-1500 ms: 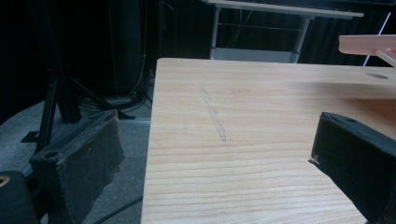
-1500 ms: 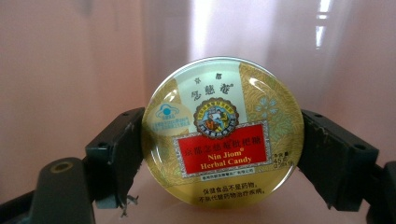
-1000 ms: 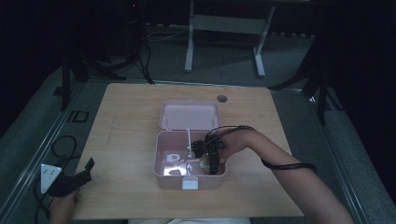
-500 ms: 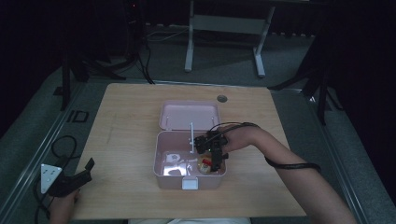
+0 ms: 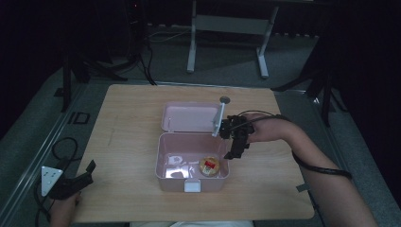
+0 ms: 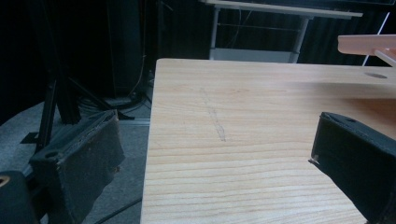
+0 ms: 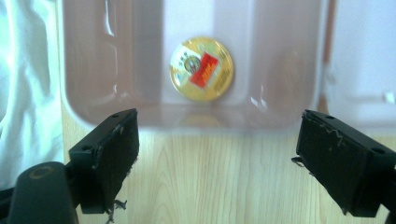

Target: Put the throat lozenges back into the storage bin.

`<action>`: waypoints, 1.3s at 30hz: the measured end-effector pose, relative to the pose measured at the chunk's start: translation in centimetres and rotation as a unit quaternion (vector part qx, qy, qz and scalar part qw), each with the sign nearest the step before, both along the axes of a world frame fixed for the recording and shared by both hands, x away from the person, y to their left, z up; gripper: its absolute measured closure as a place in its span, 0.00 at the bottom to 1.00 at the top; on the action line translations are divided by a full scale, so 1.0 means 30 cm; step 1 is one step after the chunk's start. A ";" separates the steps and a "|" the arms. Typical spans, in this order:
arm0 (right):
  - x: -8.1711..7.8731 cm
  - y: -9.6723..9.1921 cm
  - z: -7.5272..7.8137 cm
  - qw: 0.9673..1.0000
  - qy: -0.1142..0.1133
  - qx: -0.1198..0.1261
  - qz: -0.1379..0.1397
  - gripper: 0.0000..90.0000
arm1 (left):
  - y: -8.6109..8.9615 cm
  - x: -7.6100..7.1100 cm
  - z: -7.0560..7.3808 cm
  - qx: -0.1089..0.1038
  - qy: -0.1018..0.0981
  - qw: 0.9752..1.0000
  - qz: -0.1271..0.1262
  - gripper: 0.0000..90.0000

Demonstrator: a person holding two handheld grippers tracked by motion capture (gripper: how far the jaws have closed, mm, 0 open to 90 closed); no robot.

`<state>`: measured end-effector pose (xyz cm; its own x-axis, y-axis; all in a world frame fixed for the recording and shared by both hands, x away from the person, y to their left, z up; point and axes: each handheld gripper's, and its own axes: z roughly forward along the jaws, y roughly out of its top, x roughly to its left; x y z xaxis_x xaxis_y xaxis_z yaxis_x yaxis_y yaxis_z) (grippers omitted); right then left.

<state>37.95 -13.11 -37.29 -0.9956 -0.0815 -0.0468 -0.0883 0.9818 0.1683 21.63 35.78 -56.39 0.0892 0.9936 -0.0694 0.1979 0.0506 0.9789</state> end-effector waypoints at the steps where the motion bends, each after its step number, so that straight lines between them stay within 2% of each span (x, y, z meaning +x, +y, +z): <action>1: 0.004 -0.019 0.004 1.000 0.000 0.003 -0.006 0.15 | 0.000 0.000 0.000 0.000 0.000 1.000 0.000 0.03; 8: 0.029 -0.140 -0.012 0.999 0.002 0.012 -0.047 0.15 | 0.000 0.001 0.000 -0.001 0.001 1.000 0.001 0.03; 14: 0.056 -0.221 -0.084 0.996 0.022 0.033 -0.080 0.15 | 0.001 0.001 0.000 -0.002 0.001 1.000 0.000 0.03; 19: 0.078 -0.294 -0.185 0.991 0.027 0.063 -0.117 0.15 | 0.002 0.001 0.000 -0.004 0.001 1.000 0.000 0.03; 24: 0.100 -0.360 -0.290 0.983 0.009 0.095 -0.156 0.15 | 0.002 0.001 0.000 -0.003 0.001 1.000 0.000 0.03; 26: 0.110 -0.386 -0.325 0.978 0.005 0.117 -0.175 0.15 | 0.002 0.001 0.000 -0.004 0.001 1.000 0.000 0.03; 29: 0.113 -0.417 -0.376 0.971 -0.018 0.135 -0.198 0.14 | 0.002 0.001 0.000 -0.004 0.001 1.000 0.000 0.03; 32: 0.114 -0.443 -0.428 0.961 -0.031 0.163 -0.223 0.14 | 0.002 0.001 0.000 -0.004 0.001 1.000 0.000 0.03; 35: 0.110 -0.468 -0.477 0.947 -0.043 0.191 -0.254 0.13 | 0.002 0.001 0.000 -0.004 0.001 1.000 0.000 0.03; 38: 0.107 -0.496 -0.514 0.928 -0.066 0.225 -0.289 0.13 | 0.002 0.001 0.000 -0.004 0.001 1.000 0.000 0.03; 39: 0.103 -0.505 -0.524 0.922 -0.080 0.232 -0.298 0.13 | 0.002 0.001 0.000 -0.004 0.001 1.000 0.000 0.03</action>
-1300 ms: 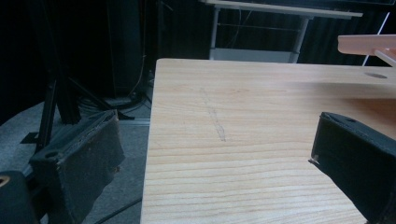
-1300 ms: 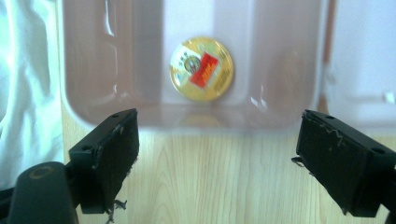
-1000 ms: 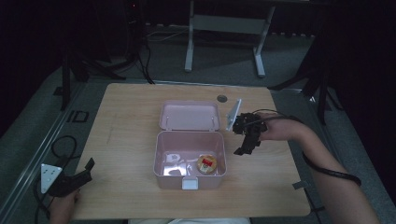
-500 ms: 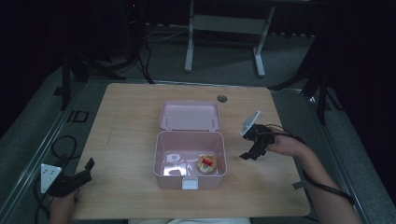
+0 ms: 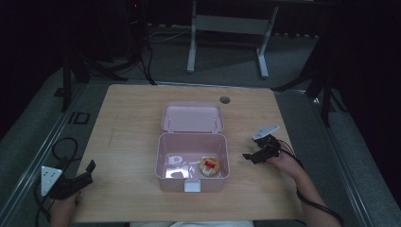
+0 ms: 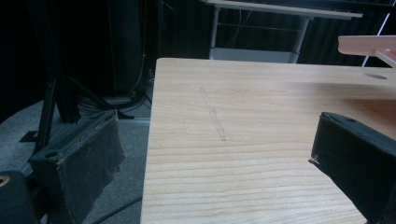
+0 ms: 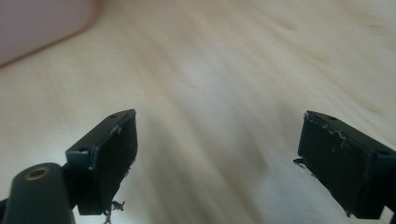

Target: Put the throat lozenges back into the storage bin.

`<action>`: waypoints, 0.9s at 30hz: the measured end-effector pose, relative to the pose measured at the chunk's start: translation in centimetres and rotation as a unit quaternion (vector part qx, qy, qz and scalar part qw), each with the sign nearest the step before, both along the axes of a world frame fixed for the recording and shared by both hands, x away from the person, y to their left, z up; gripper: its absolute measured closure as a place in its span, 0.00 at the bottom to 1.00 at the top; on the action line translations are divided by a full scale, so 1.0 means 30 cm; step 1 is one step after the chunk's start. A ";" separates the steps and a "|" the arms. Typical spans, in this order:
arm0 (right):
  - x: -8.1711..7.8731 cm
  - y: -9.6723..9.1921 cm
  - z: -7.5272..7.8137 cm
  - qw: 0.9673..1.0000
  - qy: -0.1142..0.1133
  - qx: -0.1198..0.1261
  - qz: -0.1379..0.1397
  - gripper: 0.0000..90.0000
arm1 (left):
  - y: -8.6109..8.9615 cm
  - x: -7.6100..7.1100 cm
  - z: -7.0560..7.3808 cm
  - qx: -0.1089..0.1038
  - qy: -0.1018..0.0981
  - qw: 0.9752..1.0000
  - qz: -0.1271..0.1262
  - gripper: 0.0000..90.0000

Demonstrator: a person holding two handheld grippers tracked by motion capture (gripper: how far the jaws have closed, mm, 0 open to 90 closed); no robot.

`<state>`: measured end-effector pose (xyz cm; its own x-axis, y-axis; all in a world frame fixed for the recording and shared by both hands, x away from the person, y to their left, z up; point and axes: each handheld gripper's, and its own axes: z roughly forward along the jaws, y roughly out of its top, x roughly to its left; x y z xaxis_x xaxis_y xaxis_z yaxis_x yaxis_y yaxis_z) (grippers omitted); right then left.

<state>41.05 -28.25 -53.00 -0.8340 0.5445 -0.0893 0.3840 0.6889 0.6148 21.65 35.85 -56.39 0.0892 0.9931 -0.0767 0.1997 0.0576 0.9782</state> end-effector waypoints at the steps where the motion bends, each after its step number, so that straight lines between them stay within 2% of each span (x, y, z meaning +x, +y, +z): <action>1: -0.003 -0.009 -0.007 1.000 -0.015 0.003 -0.015 0.13 | 0.000 0.000 0.000 0.000 0.000 1.000 0.000 0.03; 4: -0.011 -0.039 -0.021 0.997 -0.048 0.023 -0.056 0.13 | 0.000 0.000 0.000 0.000 0.000 1.000 0.000 0.03; 6: -0.016 -0.058 -0.030 0.994 -0.060 0.033 -0.080 0.13 | 0.000 0.000 0.000 0.000 0.000 1.000 0.000 0.03; 10: -0.030 -0.085 -0.057 0.989 -0.081 0.029 -0.120 0.13 | 0.000 0.000 0.000 0.001 0.000 1.000 -0.001 0.03; 11: -0.030 -0.085 -0.057 0.989 -0.081 0.029 -0.120 0.13 | 0.000 0.000 0.000 0.001 0.000 1.000 -0.001 0.03; 12: -0.034 -0.091 -0.059 0.987 -0.089 0.028 -0.128 0.13 | -0.001 0.000 0.000 0.001 0.000 1.000 0.000 0.03; 13: -0.041 -0.103 -0.058 0.983 -0.102 0.036 -0.150 0.13 | -0.001 0.000 0.000 0.001 0.000 1.000 0.000 0.03; 14: -0.045 -0.111 -0.056 0.980 -0.103 0.046 -0.163 0.13 | -0.001 0.000 0.000 0.001 0.000 1.000 0.000 0.03; 15: -0.050 -0.118 -0.055 0.978 -0.105 0.057 -0.170 0.13 | -0.001 0.000 0.000 0.001 0.000 1.000 0.000 0.03; 16: -0.050 -0.118 -0.055 0.978 -0.105 0.057 -0.170 0.13 | -0.001 0.000 0.000 0.001 0.000 1.000 0.000 0.03; 17: -0.054 -0.124 -0.053 0.976 -0.110 0.063 -0.179 0.13 | -0.001 0.000 0.000 0.001 0.000 1.000 -0.001 0.03; 18: -0.061 -0.136 -0.053 0.971 -0.117 0.063 -0.197 0.13 | -0.001 0.000 0.000 0.001 0.000 1.000 -0.001 0.03; 20: -0.066 -0.146 -0.056 0.967 -0.121 0.071 -0.214 0.13 | -0.001 0.000 0.000 0.001 0.000 1.000 -0.001 0.03; 21: -0.066 -0.150 -0.057 0.966 -0.119 0.069 -0.220 0.13 | -0.001 0.000 0.000 0.001 0.000 1.000 -0.001 0.03; 24: -0.075 -0.161 -0.060 0.959 -0.129 0.077 -0.240 0.13 | -0.001 0.000 0.000 0.002 0.000 1.000 -0.001 0.03; 25: -0.075 -0.165 -0.061 0.959 -0.127 0.076 -0.243 0.13 | -0.002 0.000 0.000 0.002 0.000 1.000 -0.001 0.03; 27: -0.079 -0.171 -0.063 0.954 -0.137 0.079 -0.255 0.13 | -0.002 0.000 0.000 0.003 0.000 1.000 -0.001 0.03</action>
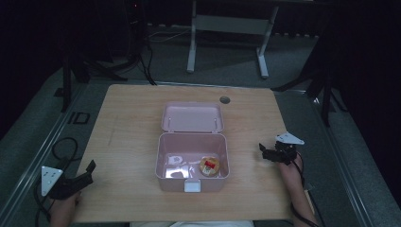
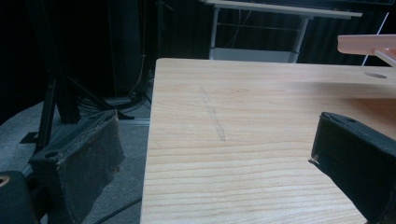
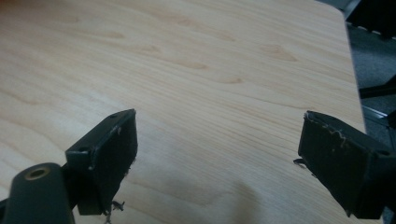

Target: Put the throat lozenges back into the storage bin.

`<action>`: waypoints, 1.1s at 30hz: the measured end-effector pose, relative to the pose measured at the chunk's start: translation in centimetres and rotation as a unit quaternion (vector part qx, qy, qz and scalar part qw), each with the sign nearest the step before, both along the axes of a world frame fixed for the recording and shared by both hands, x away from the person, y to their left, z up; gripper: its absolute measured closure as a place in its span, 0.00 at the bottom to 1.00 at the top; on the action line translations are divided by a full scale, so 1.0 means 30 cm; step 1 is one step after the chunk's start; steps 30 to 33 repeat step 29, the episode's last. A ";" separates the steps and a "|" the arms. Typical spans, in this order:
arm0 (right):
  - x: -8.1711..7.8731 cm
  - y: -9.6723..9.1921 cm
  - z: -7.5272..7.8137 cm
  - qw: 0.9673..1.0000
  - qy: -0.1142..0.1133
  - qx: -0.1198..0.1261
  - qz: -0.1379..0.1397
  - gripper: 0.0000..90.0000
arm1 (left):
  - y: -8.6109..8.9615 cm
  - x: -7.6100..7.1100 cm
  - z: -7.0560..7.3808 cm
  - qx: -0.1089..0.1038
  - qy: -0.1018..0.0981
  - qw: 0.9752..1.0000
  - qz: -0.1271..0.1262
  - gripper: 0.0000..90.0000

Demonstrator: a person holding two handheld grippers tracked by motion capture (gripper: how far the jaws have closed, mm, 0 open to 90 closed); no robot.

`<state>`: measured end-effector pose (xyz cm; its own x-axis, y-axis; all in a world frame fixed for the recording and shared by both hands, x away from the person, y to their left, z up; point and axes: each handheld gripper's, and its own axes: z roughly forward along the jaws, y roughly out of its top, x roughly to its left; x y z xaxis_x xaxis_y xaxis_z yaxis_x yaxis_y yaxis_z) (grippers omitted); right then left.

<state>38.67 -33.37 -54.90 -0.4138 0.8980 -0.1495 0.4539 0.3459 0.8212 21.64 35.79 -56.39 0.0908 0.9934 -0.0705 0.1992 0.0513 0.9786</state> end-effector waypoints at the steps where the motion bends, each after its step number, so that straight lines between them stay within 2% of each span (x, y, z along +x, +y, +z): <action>1: 0.000 -0.005 0.000 1.000 0.002 0.005 -0.004 0.13 | 0.000 0.000 0.000 0.000 0.000 1.000 0.000 0.03; 6: 0.001 -0.036 0.000 0.999 -0.002 0.019 -0.040 0.13 | 0.001 0.001 0.000 -0.001 0.001 1.000 -0.002 0.03; 12: 0.003 -0.076 -0.009 0.996 0.001 0.053 -0.070 0.13 | 0.000 0.001 0.000 -0.001 0.001 1.000 -0.001 0.03; 19: 0.006 -0.088 -0.010 0.995 0.001 0.068 -0.075 0.13 | 0.001 0.001 0.000 -0.001 0.001 1.000 -0.001 0.03; 33: 0.012 -0.084 -0.013 0.995 0.008 0.059 -0.076 0.13 | 0.002 0.001 0.000 -0.002 0.001 1.000 -0.001 0.03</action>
